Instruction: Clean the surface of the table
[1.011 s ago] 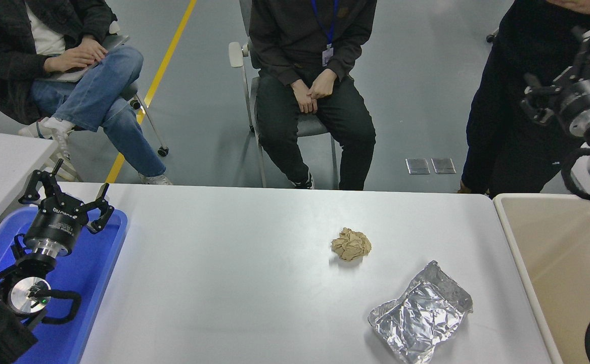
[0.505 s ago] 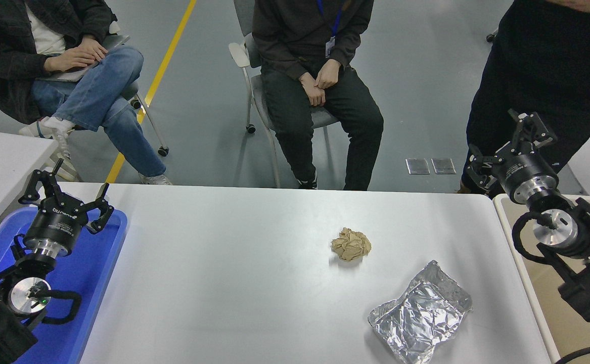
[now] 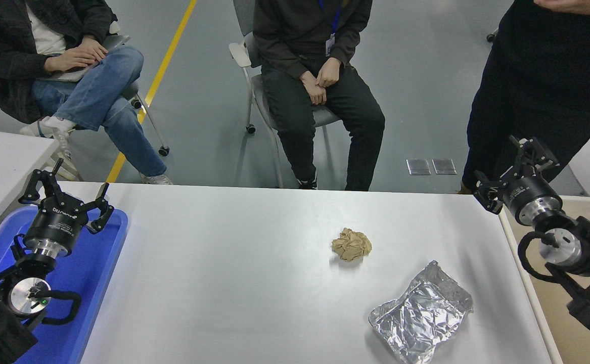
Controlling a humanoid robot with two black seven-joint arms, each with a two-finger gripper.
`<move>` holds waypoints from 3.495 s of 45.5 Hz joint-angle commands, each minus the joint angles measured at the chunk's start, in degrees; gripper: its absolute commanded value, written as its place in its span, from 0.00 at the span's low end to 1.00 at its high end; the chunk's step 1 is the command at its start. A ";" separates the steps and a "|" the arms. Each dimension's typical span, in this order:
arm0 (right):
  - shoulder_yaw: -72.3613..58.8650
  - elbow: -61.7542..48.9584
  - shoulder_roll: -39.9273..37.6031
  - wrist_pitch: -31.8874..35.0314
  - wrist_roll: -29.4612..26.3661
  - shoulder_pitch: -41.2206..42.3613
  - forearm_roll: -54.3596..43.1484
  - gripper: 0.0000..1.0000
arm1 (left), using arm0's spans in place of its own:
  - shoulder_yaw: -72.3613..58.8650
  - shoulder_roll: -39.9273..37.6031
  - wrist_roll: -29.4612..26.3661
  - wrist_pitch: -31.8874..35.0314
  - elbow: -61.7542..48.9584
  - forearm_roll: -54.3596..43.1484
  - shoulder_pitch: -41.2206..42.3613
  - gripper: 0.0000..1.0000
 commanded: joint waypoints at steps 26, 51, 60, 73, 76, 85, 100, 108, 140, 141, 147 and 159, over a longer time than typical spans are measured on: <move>-56.29 -3.80 -11.84 0.44 0.00 32.05 -20.62 1.00 | 0.00 0.00 0.00 0.00 0.00 0.00 0.00 1.00; -64.56 -4.59 -8.07 6.15 9.75 41.29 -59.55 1.00 | 0.00 0.00 0.00 0.00 0.00 0.00 0.00 1.00; -74.49 -4.59 -5.08 6.15 15.73 42.17 -65.10 1.00 | 0.00 0.00 0.00 0.00 0.00 0.00 0.00 1.00; -79.86 -4.95 -0.95 5.98 16.70 38.48 -65.28 1.00 | 0.00 0.00 0.00 0.00 0.00 0.00 0.00 1.00; -80.65 -5.03 0.19 5.98 16.70 36.98 -65.28 1.00 | 0.00 0.00 0.00 0.00 0.00 0.00 0.00 1.00; -85.48 -5.39 2.13 5.71 16.79 35.05 -66.07 1.00 | 0.00 0.00 0.00 0.00 0.00 0.00 0.00 1.00; -87.24 -4.24 3.45 5.80 19.86 33.90 -70.11 1.00 | 0.00 0.00 0.00 0.00 0.00 0.00 0.00 1.00; -88.74 -3.37 3.54 5.80 21.53 33.90 -70.38 1.00 | 0.00 0.00 0.00 0.00 0.00 0.00 0.00 1.00; -89.09 -3.45 3.45 2.11 21.80 26.96 -70.11 0.98 | 0.00 0.09 0.00 0.00 0.00 0.00 0.00 1.00; -89.00 -3.80 3.45 1.76 21.80 26.79 -70.11 0.98 | 0.00 0.00 0.00 0.00 0.00 0.00 0.00 1.00; -89.09 -4.33 3.45 -0.87 21.80 26.17 -70.03 0.91 | 0.00 0.00 0.00 0.00 0.00 0.00 0.00 1.00; -89.09 -5.29 4.15 -3.08 21.80 25.12 -70.11 0.86 | 0.08 0.00 0.00 0.00 0.00 0.00 0.00 1.00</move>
